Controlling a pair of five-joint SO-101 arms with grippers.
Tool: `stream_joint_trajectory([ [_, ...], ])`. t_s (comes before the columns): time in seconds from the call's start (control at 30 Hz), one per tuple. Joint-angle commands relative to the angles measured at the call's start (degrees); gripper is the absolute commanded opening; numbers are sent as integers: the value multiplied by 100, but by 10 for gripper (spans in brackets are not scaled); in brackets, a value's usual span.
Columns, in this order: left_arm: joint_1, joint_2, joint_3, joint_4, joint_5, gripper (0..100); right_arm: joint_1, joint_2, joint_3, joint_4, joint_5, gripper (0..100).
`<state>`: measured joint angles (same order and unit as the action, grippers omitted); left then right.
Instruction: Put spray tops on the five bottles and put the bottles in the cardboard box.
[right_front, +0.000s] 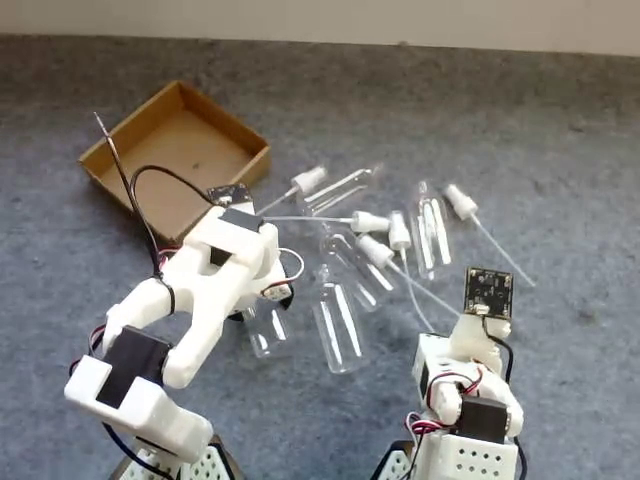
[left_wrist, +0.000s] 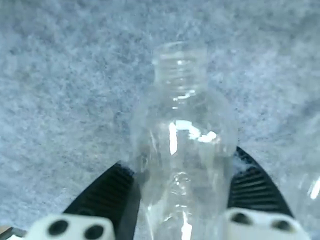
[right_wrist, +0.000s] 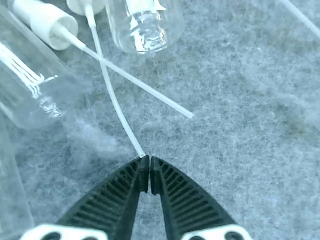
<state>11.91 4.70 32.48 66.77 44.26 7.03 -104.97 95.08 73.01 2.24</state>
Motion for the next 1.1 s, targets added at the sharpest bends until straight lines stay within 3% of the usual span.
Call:
stream_joint_trajectory([
  [0.0,-110,-66,66,-53,26,91,66,-31,681,-127,9,16],
  [0.13,-110,-92,66,-18,-123,91,66,-31,681,-127,9,16],
  [0.4,-277,-101,-303,211,-2532,88,66,-31,681,-127,9,16],
  [0.57,-673,-101,-1341,1160,-2593,88,66,-31,681,-127,9,16],
  [0.8,-681,-101,-3257,3086,-2593,88,66,-31,681,-127,9,16],
  [1.07,-198,-576,-3530,3402,-2593,88,66,-31,681,-127,9,16],
])
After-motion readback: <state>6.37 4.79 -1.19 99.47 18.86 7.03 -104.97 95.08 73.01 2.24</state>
